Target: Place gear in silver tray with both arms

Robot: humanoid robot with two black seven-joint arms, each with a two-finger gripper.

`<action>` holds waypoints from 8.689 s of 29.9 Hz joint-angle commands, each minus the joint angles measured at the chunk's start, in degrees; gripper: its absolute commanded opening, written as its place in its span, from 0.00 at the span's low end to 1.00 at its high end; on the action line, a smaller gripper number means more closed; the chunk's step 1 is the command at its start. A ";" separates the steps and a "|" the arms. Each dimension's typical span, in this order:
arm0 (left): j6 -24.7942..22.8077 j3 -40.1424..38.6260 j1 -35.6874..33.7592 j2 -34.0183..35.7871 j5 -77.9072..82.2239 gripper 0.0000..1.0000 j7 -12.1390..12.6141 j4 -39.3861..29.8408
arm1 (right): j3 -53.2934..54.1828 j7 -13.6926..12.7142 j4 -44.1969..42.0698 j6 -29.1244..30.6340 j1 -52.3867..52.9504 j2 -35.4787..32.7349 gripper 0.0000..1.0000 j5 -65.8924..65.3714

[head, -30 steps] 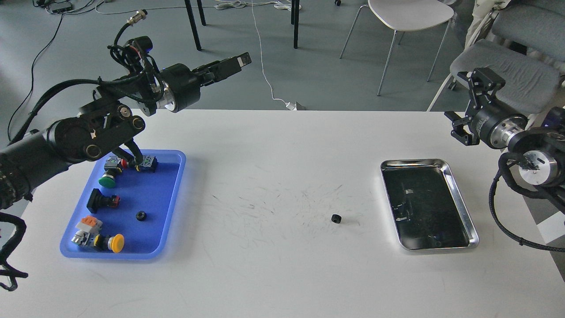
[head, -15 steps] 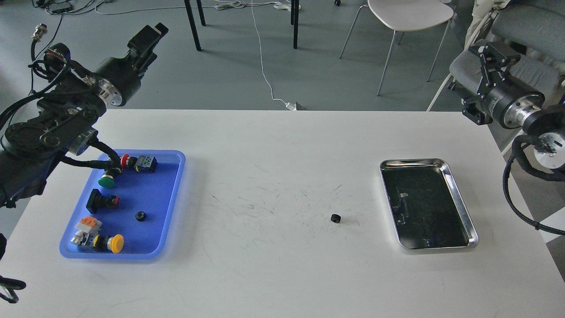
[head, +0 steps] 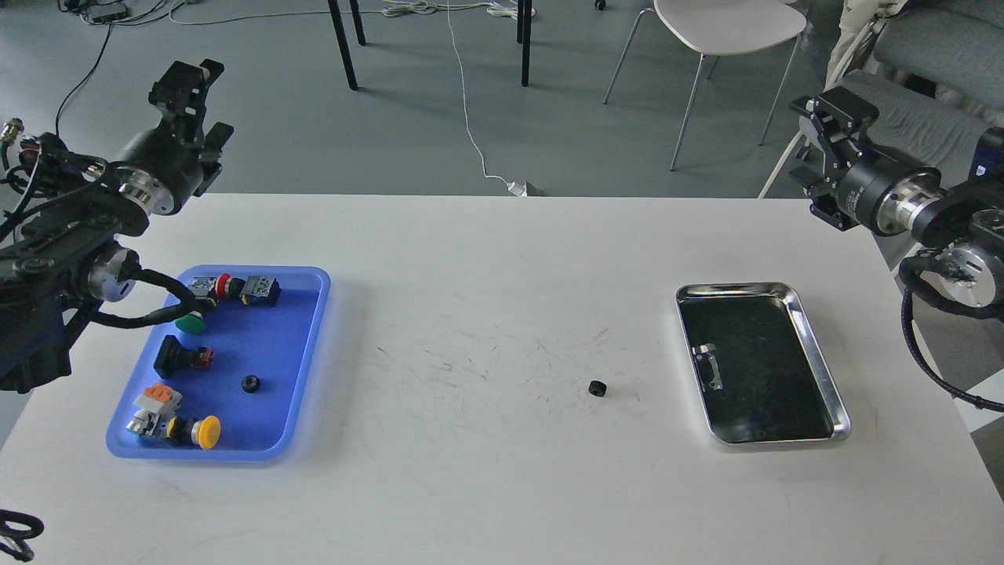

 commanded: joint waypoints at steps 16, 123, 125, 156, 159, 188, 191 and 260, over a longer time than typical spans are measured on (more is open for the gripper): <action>-4.00 -12.33 3.17 0.23 -10.91 0.98 6.64 1.36 | -18.38 -1.59 0.66 6.07 10.66 0.63 0.99 -12.81; -0.66 -15.50 6.07 -0.65 -12.23 0.98 4.79 3.38 | -59.88 11.24 4.09 10.65 29.83 32.09 0.51 -55.52; -0.66 -15.50 6.07 -0.65 -12.23 0.98 4.79 3.38 | -59.88 11.33 4.00 10.65 29.92 32.44 0.47 -55.52; -0.75 -15.41 6.16 -0.65 -12.15 0.98 4.79 3.38 | -59.96 11.42 3.48 12.23 30.01 33.23 0.27 -56.76; -0.75 -15.41 6.16 -0.65 -12.15 0.98 4.79 3.38 | -59.96 11.51 3.39 12.84 30.09 33.23 0.23 -56.76; -0.75 -15.32 6.42 -0.73 -11.71 0.98 4.79 3.38 | -59.52 11.50 1.19 15.74 32.46 33.58 0.01 -56.05; -0.67 -15.24 6.51 -0.73 -11.53 0.98 4.79 3.38 | -59.17 11.51 1.89 16.62 33.52 32.80 0.01 -55.79; -1.02 -15.24 7.66 -2.40 -11.44 0.98 4.70 3.47 | -58.21 14.85 -12.69 19.26 24.38 16.36 0.04 -56.58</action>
